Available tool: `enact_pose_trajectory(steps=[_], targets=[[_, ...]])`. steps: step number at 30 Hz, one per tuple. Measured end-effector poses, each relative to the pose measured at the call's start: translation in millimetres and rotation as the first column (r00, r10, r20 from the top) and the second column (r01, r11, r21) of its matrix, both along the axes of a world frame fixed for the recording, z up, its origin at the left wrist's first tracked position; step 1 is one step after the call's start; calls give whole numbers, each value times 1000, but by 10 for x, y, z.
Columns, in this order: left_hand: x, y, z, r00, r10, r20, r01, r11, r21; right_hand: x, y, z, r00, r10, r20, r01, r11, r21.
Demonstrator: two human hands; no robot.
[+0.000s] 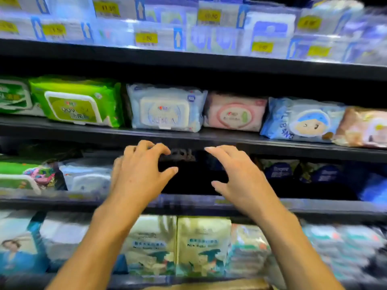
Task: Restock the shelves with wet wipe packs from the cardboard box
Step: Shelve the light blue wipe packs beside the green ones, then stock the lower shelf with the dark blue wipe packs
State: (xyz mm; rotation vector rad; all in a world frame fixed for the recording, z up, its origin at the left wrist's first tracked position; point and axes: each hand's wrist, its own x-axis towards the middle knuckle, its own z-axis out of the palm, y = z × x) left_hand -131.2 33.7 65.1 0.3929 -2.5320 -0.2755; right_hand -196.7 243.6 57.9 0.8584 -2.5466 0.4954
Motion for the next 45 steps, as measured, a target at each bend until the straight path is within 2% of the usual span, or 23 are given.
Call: enact_pose_trajectory(steps=[3, 5, 8, 11, 14, 18, 20, 22, 25, 28, 32, 34, 36, 39, 42, 45], targets=[[171, -28, -111, 986, 39, 165, -20, 993, -116, 16, 115, -8, 980, -22, 197, -27, 970, 241], [252, -54, -219, 954, -22, 300, 42, 997, -63, 64, 123, -52, 956, -31, 292, -75, 935, 346], [346, 2, -468, 890, -113, 442, 149, 988, -48, 169, 77, -291, 952, 5, 307, -152, 876, 457], [420, 64, -872, 821, -138, 554, 192, 981, -41, 250, 102, -747, 928, 10, 372, -240, 780, 578], [447, 17, -1291, 661, -215, 719, 250, 966, 58, 284, 160, -1125, 866, -41, 499, -328, 706, 628], [362, 46, -1761, 311, -383, 870, 365, 893, 263, 266, 73, -1388, 797, -90, 597, -385, 687, 617], [320, 68, -2024, 201, -418, 886, 340, 878, 337, 276, -14, -1486, 781, -74, 620, -419, 674, 608], [306, 73, -2257, 129, -398, 908, 327, 882, 340, 300, -88, -1609, 758, -64, 649, -459, 654, 601], [341, 14, -2551, 99, -315, 944, 313, 910, 271, 301, -145, -1876, 690, -77, 720, -534, 617, 578], [396, -122, -2807, 154, -274, 949, 274, 935, 226, 268, -121, -2192, 591, -117, 798, -592, 608, 528], [473, -192, -3062, 185, -268, 945, 224, 948, 225, 224, -34, -2631, 499, -252, 829, -586, 607, 537], [424, -213, -3110, 183, -288, 940, 224, 943, 245, 189, 0, -2791, 413, -337, 846, -558, 640, 528], [342, -221, -3122, 151, -283, 947, 254, 937, 239, 199, 13, -2928, 284, -387, 877, -517, 708, 480], [245, -177, -3112, 36, -231, 972, 283, 935, 211, 259, -2, -3113, 116, -357, 927, -449, 813, 370], [147, -192, -3146, -22, -251, 968, 297, 922, 246, 251, -22, -3188, 67, -330, 942, -436, 839, 325], [93, -218, -3088, -23, -296, 955, 274, 917, 291, 210, 3, -3247, 17, -318, 948, -436, 851, 294]])
